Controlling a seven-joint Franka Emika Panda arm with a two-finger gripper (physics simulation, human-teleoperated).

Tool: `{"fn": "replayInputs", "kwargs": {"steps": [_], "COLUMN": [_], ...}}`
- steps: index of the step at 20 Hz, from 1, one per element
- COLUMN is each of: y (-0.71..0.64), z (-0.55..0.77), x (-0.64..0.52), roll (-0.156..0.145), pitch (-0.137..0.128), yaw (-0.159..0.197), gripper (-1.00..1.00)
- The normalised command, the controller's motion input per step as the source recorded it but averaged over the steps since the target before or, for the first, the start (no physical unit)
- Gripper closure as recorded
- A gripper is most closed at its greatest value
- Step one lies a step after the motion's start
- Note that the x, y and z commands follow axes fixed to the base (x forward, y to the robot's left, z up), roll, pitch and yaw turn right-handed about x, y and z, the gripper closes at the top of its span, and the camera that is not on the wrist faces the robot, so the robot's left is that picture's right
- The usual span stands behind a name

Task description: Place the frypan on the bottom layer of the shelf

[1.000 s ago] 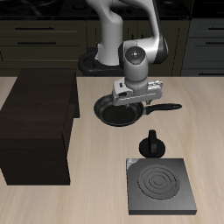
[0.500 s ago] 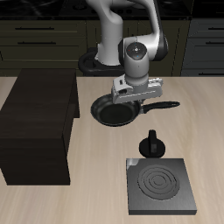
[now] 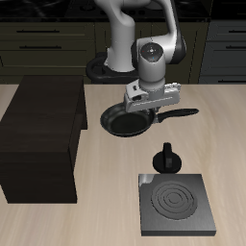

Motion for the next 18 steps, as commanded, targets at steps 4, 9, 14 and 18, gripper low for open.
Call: {"fn": "replayInputs", "kwargs": {"steps": [4,9,14,18], "y": [0.0,-0.05,-0.04,-0.04], "z": [0.06,0.06,0.11,0.04], "x": [0.01,-0.02,0.04,0.11], "roll": [-0.002,-0.005,-0.012,-0.01], "pitch": [-0.009,-0.012,-0.019,-0.006], "yaw": [0.012,0.002,0.006,0.001], "gripper": [1.0,1.0,1.0,1.0]}}
